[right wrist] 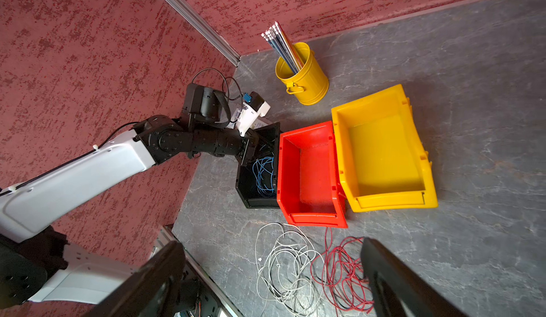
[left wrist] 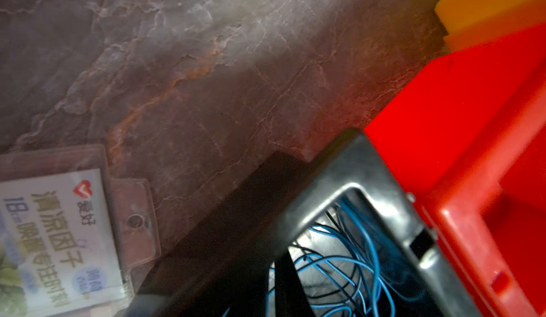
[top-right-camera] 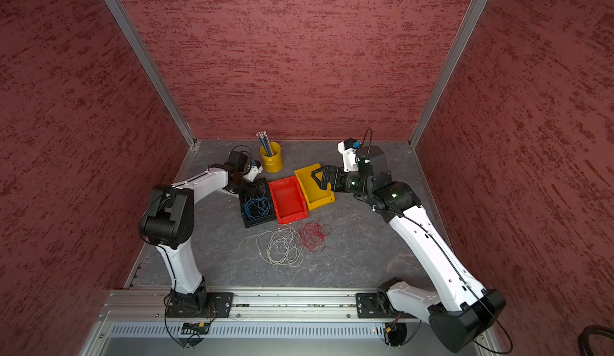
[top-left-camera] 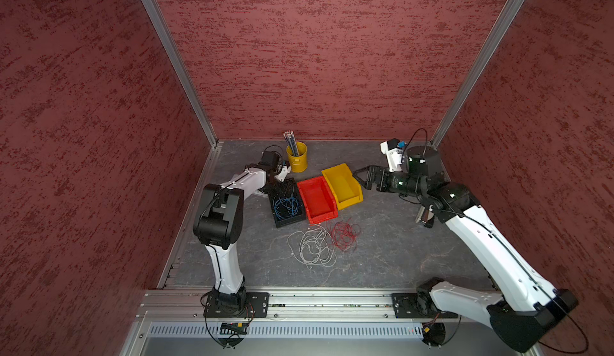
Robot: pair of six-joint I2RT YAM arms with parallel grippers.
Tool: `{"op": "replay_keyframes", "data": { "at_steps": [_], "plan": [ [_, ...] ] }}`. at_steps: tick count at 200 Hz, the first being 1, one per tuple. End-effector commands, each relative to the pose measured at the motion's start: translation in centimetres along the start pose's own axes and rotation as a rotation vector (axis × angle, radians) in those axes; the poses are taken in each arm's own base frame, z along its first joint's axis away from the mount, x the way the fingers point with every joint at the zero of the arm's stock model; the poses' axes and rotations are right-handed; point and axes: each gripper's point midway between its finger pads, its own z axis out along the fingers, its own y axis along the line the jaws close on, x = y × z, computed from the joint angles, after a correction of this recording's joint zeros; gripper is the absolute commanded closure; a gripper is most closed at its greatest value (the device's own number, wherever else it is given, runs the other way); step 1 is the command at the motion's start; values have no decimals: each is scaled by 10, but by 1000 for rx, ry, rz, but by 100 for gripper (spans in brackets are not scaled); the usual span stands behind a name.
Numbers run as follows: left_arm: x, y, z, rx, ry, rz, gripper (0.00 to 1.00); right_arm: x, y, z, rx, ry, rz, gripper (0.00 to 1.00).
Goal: Untangle and sort cables by color
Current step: Place the cable in the bin.
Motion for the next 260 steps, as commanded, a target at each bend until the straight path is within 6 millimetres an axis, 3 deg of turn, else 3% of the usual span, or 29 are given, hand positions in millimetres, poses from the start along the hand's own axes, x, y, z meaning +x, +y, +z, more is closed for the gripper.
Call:
{"op": "replay_keyframes", "data": {
  "at_steps": [1, 51, 106, 212, 260],
  "plan": [
    [8, -6, 15, 23, 40, -13, 82, 8, -11, 8, 14, 31, 15, 2],
    [3, -6, 6, 13, 25, -7, 70, 11, -17, 12, 14, 27, 24, 2],
    [-4, -9, -4, 19, 5, -9, 67, 11, -17, 12, 10, 25, 25, 1],
    [-24, -22, -47, 39, -74, -1, 47, 9, -12, 8, -14, 9, 41, 2],
    [-24, -23, -59, 27, -74, 2, 39, 7, -10, 5, -21, 0, 42, 1]
  ]
}}
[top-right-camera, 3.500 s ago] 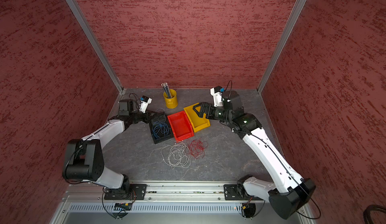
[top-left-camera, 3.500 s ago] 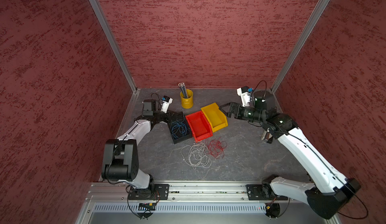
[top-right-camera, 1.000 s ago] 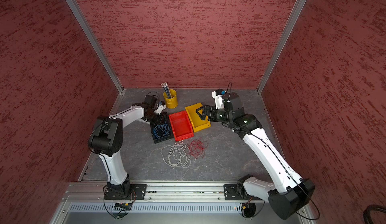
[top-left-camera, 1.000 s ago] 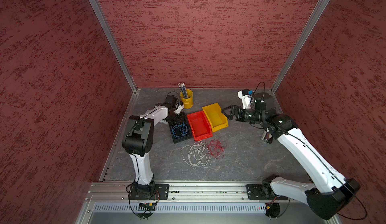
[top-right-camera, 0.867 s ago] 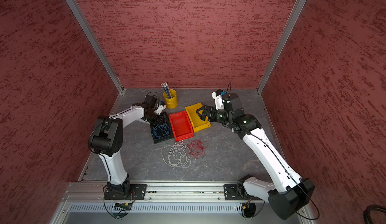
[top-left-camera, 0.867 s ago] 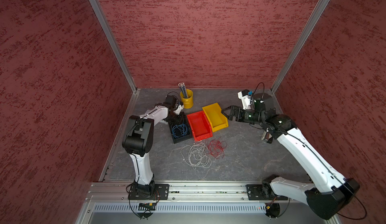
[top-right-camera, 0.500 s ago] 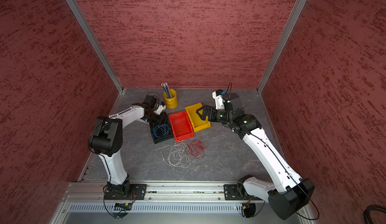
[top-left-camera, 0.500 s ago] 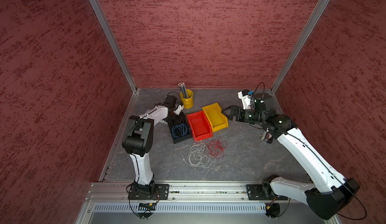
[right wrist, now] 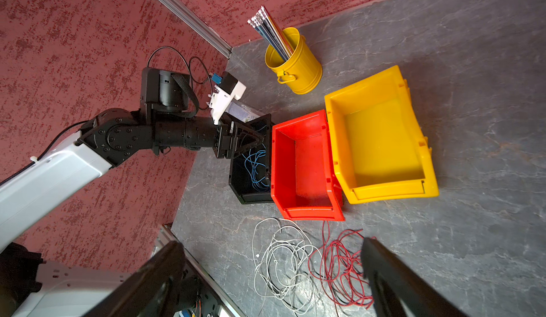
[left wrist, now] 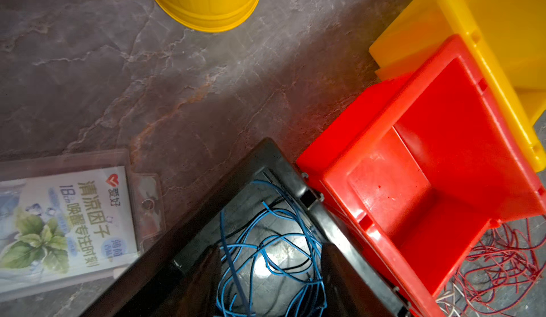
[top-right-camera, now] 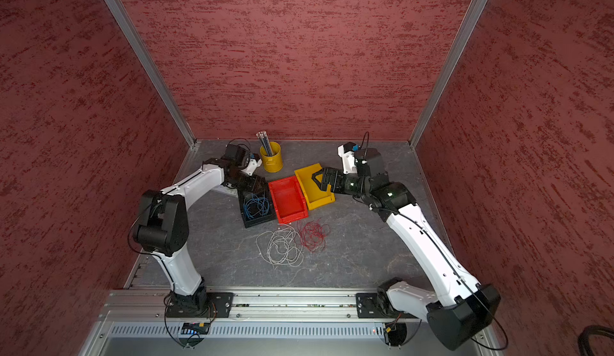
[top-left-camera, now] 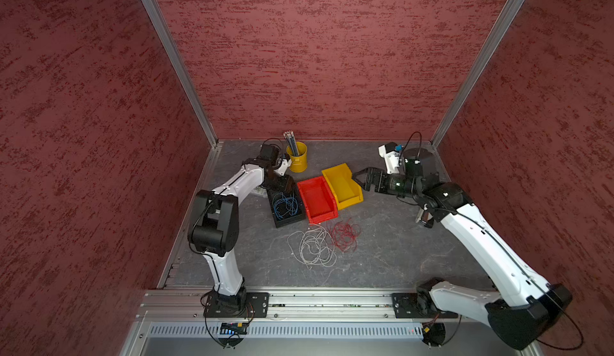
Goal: Untangle and sort cables by color
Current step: Place the cable in the bin.
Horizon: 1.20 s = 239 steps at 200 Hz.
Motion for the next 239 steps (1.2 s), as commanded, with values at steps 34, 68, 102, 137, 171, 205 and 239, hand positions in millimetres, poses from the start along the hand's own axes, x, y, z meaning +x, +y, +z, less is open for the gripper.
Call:
{"op": "replay_keyframes", "data": {
  "at_steps": [34, 68, 102, 137, 171, 205, 239],
  "plan": [
    [-6, -6, -26, -8, -21, 15, 33, -3, 5, -8, -33, -33, 5, 1],
    [-10, -9, -40, -10, -49, 29, 26, -2, 6, -9, -35, -37, 10, 2],
    [-11, -13, -54, -1, -60, 30, 17, -2, 5, -8, -41, -40, 23, 2],
    [-9, -9, -74, 4, -84, 4, 0, 0, 4, -7, -45, -39, 32, 2],
    [-25, -38, -104, 185, -189, -54, 0, 1, 5, -6, -54, -36, 32, 2],
    [-30, -68, -111, 427, -236, -153, 0, 2, 8, -2, -82, -29, 38, 11],
    [-17, -59, -82, 423, -146, -188, 0, 2, 11, 2, -103, -8, 29, 25]
  ]
}}
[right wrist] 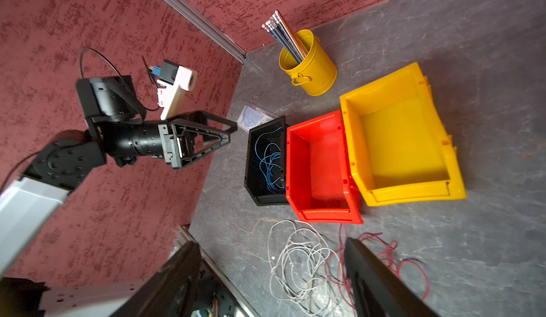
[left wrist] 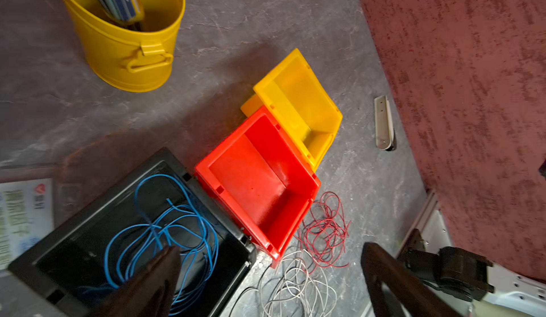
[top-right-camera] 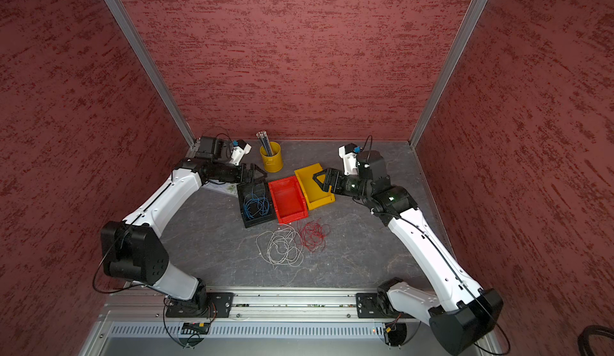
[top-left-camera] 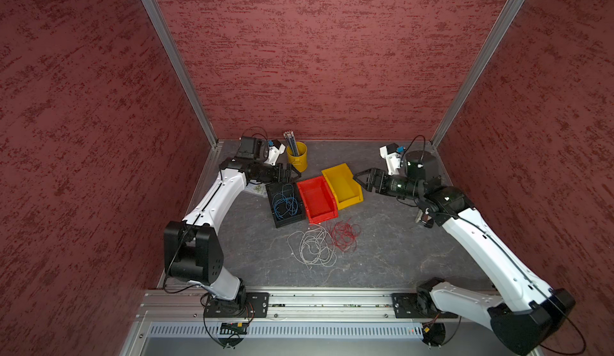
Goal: Untangle and sort cables by color
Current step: Place the cable in the bin, then untie the cable.
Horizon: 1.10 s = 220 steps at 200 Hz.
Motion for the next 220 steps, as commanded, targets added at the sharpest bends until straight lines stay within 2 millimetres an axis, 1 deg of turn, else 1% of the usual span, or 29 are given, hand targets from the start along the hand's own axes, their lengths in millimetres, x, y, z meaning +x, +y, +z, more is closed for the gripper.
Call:
{"op": "replay_keyframes", "data": {
  "at_steps": [1, 16, 33, 46, 53, 66, 77, 85, 95, 112, 137, 160, 168, 179, 194, 207, 220],
  "plan": [
    [11, 10, 16, 43, 53, -69, 0, 0, 2, 3, -34, 6, -7, 25],
    [17, 23, 24, 0, 86, -82, 0, 0, 3, 4, -36, 10, -14, 29],
    [22, 36, 33, -47, 118, -97, 0, 1, 0, 5, -28, 14, -15, 29],
    [26, 44, 38, -62, 138, -110, 0, 3, -3, 6, -16, 19, -13, 25],
    [27, 46, 41, -64, 145, -115, 0, 5, -5, 7, -9, 26, -10, 21],
    [26, 45, 40, -59, 140, -123, 0, 9, -9, 9, 3, 42, -5, 12],
    [23, 38, 36, -46, 123, -120, 0, 16, -13, 11, 9, 73, -6, 5],
    [20, 33, 30, -40, 105, -118, 0, 22, -14, 13, 7, 106, -15, 2],
    [17, 25, 22, -31, 81, -107, 0, 30, -16, 15, 2, 154, -30, 2],
    [14, 15, 6, -18, 26, -109, 0, 46, -24, 19, 15, 230, -23, 2],
    [9, -13, -15, 122, -71, -128, 0, 72, -34, 25, 24, 334, 10, 2],
    [8, -32, -29, 216, -149, -191, 0, 98, -52, 31, 118, 417, 37, 2],
    [9, -39, -32, 255, -162, -214, 0, 108, -55, 34, 134, 445, 37, 2],
    [14, -46, -34, 305, -162, -254, 0, 123, -53, 40, 129, 487, 21, 2],
    [20, -63, -38, 414, -143, -268, 0, 144, -50, 49, 128, 550, -4, 2],
    [29, -71, -40, 444, -135, -273, 0, 161, -49, 56, 123, 601, -12, 6],
    [42, -77, -41, 445, -124, -259, 0, 178, -46, 65, 106, 643, -3, 13]
  ]
}}
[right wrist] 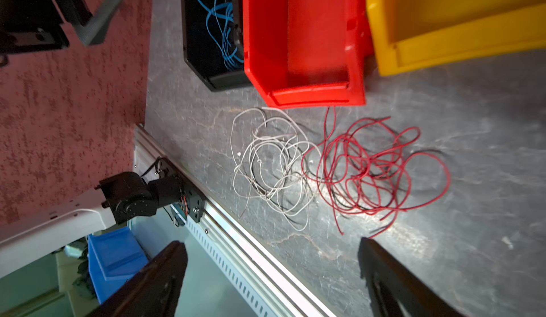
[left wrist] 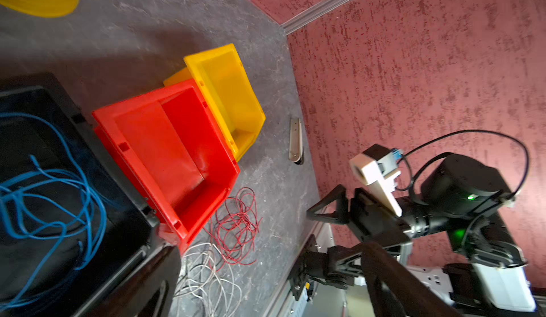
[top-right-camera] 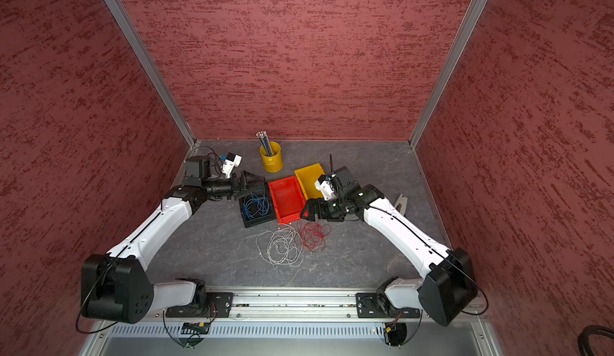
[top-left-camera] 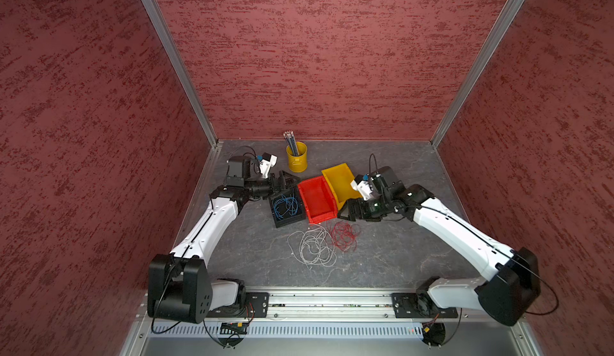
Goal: Untangle and sort cables by color
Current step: Untie the cable.
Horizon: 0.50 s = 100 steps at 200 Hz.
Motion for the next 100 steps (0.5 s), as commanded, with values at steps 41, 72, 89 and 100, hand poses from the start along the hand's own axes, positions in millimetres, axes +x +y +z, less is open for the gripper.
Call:
{"op": "replay_keyframes", "data": {
  "at_steps": [41, 72, 89, 100],
  "plan": [
    [50, -17, -6, 81, 28, -7, 0, 24, 0, 68, 31, 113, -35, 28],
    [63, -13, -6, 79, 40, -11, 0, 1, 7, 87, 24, 65, -126, 40],
    [63, -13, -8, 68, 40, -7, 0, -8, 7, 97, 20, 52, -185, 42],
    [64, -14, -9, 65, 44, -2, 0, -11, 3, 104, 32, 53, -218, 43]
  ]
}}
